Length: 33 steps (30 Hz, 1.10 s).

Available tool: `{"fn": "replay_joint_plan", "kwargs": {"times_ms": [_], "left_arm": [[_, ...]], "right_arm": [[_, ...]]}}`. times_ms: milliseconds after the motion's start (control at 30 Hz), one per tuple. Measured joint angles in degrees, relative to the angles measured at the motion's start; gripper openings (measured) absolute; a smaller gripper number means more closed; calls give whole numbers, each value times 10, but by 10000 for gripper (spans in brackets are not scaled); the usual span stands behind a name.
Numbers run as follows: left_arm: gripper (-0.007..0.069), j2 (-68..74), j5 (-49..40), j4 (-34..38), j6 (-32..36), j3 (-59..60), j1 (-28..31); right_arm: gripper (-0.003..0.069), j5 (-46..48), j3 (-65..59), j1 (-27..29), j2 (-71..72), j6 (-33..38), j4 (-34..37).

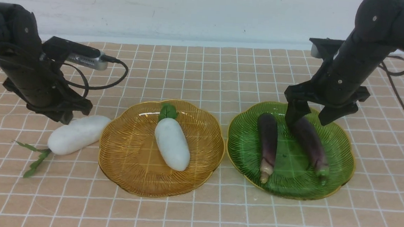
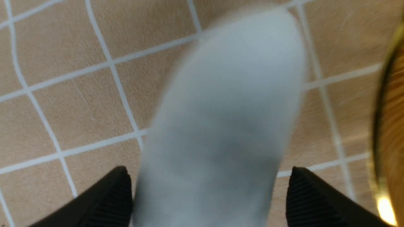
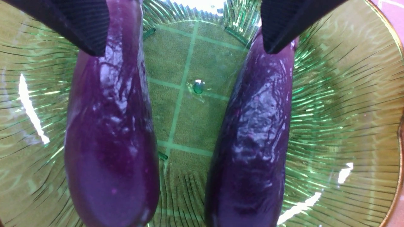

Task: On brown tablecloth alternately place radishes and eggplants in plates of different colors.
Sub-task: 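Pick up the white radish and place it in the left plate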

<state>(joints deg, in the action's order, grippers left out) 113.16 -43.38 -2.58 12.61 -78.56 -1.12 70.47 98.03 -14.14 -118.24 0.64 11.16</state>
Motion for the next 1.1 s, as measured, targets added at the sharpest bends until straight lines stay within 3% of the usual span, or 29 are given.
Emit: {"fn": "replay_joint_plan", "kwargs": {"times_ms": [300, 500, 567, 633, 733, 833, 933, 1100], "left_arm": [[400, 8, -50, -28, 0, -11, 0], [381, -30, -162, -13, -34, -68, -1], [381, -55, -211, 40, -61, -89, -2], [381, -70, -249, 108, -80, -93, -14], [382, -56, -235, 172, -89, -93, -55], [391, -20, -173, 191, -106, -93, -103], [426, 5, -137, 192, -119, -93, -119], [512, 24, -117, 190, -136, -92, -119]], "right_arm": [[590, 0, 0, 0, 0, 0, 0], [573, 0, 0, 0, 6, 0, -2], [521, 0, 0, 0, 24, 8, -2], [420, 0, 0, 0, 49, 17, -2], [232, 2, 0, 0, 103, 19, 1], [41, 3, -4, 0, 181, 19, 3], [-9, 8, -36, 0, 278, 19, 4], [-15, 14, -114, 0, 438, 19, -24]]}}
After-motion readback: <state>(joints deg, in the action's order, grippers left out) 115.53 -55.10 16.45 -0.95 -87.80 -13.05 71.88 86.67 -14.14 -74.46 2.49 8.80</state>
